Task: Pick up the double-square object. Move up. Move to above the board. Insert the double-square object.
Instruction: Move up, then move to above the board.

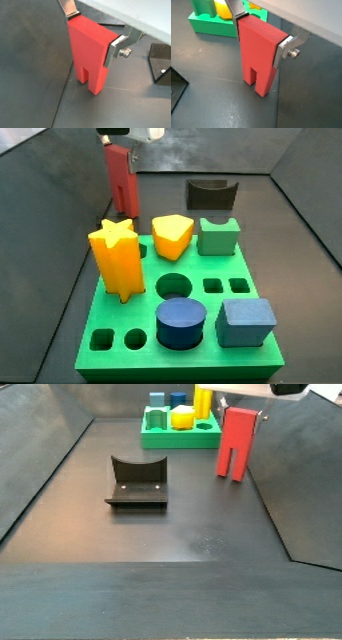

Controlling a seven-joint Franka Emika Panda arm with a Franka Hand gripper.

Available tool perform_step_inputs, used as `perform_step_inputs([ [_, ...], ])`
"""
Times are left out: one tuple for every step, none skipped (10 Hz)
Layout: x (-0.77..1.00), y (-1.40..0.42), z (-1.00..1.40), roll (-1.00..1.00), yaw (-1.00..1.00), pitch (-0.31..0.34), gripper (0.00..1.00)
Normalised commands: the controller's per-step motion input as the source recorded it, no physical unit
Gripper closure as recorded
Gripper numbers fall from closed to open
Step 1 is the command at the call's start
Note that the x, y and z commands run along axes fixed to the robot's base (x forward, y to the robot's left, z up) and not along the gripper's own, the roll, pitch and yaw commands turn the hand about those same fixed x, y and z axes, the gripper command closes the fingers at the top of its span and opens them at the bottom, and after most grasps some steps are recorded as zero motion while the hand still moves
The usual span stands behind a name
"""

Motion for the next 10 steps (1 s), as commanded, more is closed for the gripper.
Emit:
perform_step_inputs([
  [-0.02, -0.04, 0.78, 0.00, -0.04, 0.027, 1.00],
  [-0.02, -0.04, 0.72, 0.00, -0.04, 0.034, 1.00],
  [-0.01, -0.02, 0.54, 0.00, -0.03, 0.043, 1.00],
  [0.00, -0.01, 0.45, 0.00, -0.02, 0.050, 1.00],
  [0.01, -0.01, 0.24, -0.01, -0.02, 0.067, 1.00],
  [0.10, 0.02, 1.00, 0.06, -0.04, 0.336, 1.00],
  [0.12, 0.02, 1.00, 0.05, -0.03, 0.339, 1.00],
  [0.11, 0.02, 1.00, 0.05, -0.03, 0.299, 1.00],
  [0.09, 0.02, 1.00, 0.04, -0.03, 0.200, 1.00],
  [0.07, 0.02, 1.00, 0.04, -0.03, 0.156, 1.00],
])
